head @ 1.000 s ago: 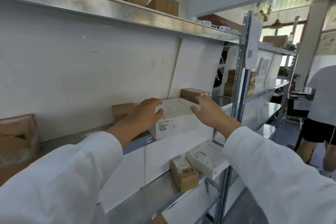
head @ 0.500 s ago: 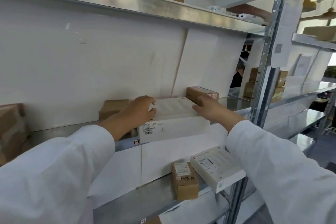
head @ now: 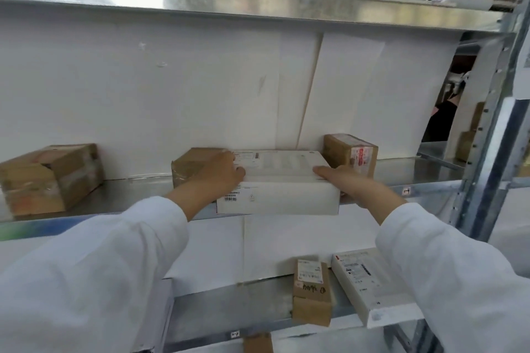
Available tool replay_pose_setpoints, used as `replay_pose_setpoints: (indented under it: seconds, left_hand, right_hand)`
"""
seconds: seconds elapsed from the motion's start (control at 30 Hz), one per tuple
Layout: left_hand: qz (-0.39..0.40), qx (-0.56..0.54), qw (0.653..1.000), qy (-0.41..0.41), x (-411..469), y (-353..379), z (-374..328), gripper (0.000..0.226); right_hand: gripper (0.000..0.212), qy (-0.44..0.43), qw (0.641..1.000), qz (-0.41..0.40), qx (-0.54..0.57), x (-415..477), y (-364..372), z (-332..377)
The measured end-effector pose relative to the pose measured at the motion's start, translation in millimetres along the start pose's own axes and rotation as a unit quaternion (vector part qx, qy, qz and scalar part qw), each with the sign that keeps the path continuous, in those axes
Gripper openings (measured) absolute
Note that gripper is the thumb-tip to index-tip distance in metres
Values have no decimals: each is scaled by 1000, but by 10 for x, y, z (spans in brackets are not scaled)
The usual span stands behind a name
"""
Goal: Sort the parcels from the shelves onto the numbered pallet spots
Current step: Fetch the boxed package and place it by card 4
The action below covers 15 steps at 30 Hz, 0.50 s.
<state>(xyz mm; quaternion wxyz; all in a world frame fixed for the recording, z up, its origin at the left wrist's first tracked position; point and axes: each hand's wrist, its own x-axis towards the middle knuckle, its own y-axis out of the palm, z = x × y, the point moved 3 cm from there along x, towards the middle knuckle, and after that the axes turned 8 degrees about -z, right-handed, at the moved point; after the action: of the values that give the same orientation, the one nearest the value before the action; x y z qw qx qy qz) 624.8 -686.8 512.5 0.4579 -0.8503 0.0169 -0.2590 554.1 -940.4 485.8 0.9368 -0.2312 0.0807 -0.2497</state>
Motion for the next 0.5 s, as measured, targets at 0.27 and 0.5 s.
replay_pose_setpoints:
  seconds: [0.27,0.5]
  left_hand:
    - [-17,-178,972,-155,-49,77,14,28]
    - [-55,-332,916,-218,-246,64,-47,22]
  right_hand:
    - [48,3,994,55,96,19,21,-124]
    - [44,-43,996,-2,83,-61,-4,-123]
